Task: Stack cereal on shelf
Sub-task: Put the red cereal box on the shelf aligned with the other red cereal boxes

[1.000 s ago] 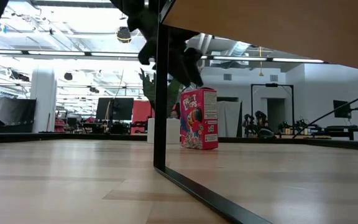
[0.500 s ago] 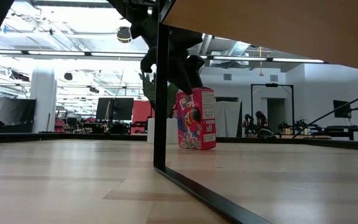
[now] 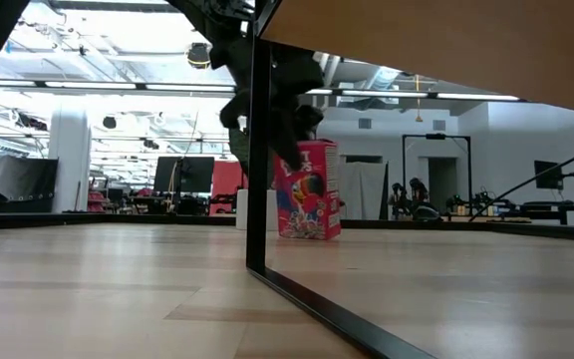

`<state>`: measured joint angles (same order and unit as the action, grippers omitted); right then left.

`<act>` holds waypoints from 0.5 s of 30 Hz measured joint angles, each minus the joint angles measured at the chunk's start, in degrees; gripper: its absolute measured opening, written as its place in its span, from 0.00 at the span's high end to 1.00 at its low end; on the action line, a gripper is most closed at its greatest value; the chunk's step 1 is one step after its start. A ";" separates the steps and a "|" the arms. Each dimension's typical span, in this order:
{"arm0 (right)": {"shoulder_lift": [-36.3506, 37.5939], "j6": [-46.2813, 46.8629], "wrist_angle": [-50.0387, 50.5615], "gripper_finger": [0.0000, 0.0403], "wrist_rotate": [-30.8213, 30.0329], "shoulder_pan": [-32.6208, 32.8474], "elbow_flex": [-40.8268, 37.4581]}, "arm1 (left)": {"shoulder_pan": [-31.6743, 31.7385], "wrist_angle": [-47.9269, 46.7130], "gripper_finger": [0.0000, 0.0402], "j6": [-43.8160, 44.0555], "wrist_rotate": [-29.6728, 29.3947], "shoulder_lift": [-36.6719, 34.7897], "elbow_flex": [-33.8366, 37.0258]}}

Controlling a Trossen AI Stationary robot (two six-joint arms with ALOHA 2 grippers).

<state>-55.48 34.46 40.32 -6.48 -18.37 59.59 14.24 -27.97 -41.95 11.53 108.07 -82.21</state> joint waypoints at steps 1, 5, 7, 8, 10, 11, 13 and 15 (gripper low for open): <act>0.00 0.00 0.01 0.87 0.02 0.00 0.00 | 0.00 -0.23 0.55 0.58 -0.14 -0.01 -0.43; 0.00 0.00 0.02 0.87 0.09 0.00 0.00 | -0.03 -3.77 0.61 4.43 -0.75 -0.09 -2.52; 0.00 -0.07 0.00 0.87 0.11 0.00 0.00 | -0.10 -6.53 0.64 7.78 -0.82 -0.09 -4.11; 0.00 -0.18 0.01 0.87 0.11 0.00 0.00 | -0.14 -8.05 0.65 9.61 -0.65 -0.09 -5.15; 0.00 -0.45 0.02 0.87 0.21 0.00 0.00 | -0.16 -12.26 0.67 13.45 0.91 -0.09 -7.64; 0.00 -0.48 0.04 0.87 0.29 0.00 0.00 | -0.26 -14.91 0.68 15.49 2.14 -0.09 -9.13; 0.14 -0.62 0.19 0.87 0.35 0.00 0.00 | -0.85 -20.04 0.69 19.27 3.98 -0.09 -12.94; 0.50 -1.52 0.24 0.87 0.40 0.00 0.00 | -2.01 -24.74 0.69 22.11 5.91 -0.24 -17.31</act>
<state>-54.99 32.94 40.56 -6.08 -18.37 59.59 12.23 -52.71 -19.85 17.44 107.84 -99.52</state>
